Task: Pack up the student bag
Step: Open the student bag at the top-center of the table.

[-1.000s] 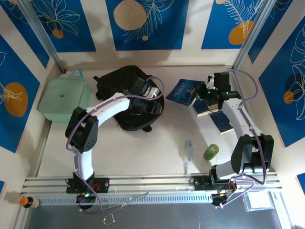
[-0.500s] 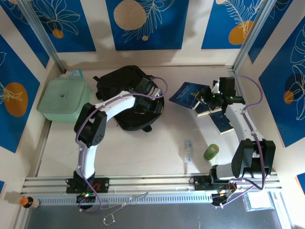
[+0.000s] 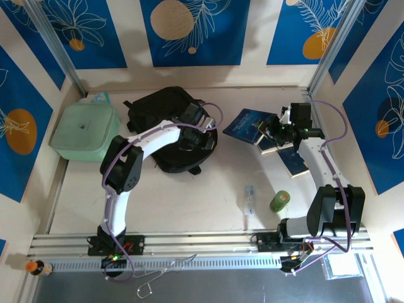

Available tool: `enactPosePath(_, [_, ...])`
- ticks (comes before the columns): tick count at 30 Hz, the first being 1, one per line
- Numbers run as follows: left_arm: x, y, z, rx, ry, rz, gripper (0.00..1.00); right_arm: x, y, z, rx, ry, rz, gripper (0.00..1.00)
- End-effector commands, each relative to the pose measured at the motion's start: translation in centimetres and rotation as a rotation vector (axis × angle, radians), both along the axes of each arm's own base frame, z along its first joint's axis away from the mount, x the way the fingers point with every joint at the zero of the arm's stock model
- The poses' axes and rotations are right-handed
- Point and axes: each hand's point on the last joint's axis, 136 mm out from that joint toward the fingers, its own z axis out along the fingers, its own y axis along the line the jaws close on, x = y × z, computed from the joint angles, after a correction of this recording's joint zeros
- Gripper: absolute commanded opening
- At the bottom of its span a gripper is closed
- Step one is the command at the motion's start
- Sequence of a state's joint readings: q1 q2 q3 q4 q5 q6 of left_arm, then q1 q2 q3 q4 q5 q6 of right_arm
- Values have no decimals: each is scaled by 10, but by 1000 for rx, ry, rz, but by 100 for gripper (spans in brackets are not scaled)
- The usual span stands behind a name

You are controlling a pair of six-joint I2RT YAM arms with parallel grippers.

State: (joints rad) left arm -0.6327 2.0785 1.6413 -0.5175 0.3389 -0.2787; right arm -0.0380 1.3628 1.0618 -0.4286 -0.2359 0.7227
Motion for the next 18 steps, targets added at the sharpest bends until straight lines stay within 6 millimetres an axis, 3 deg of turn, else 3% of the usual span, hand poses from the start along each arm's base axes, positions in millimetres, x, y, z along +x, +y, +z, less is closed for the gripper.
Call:
enactPosePath(1, [9,4,45,-22,-106,5,5,-4,3,27,26,-98,30,0])
enactPosePath(6, [17,24,84,-58,-178,59,2,-15,7,42,37,-192,81,0])
enactPosePath(12, [24,34,129,-184,-259,96,0,-38,29,49,130,-223,182,0])
enactPosePath(15, [28,31,139,-231,-268,93,0,-46,44,42,186,-185,187,0])
enactPosePath(18, [31,26,138,-246,-263,89,0,-51,64,18,234,-98,153,0])
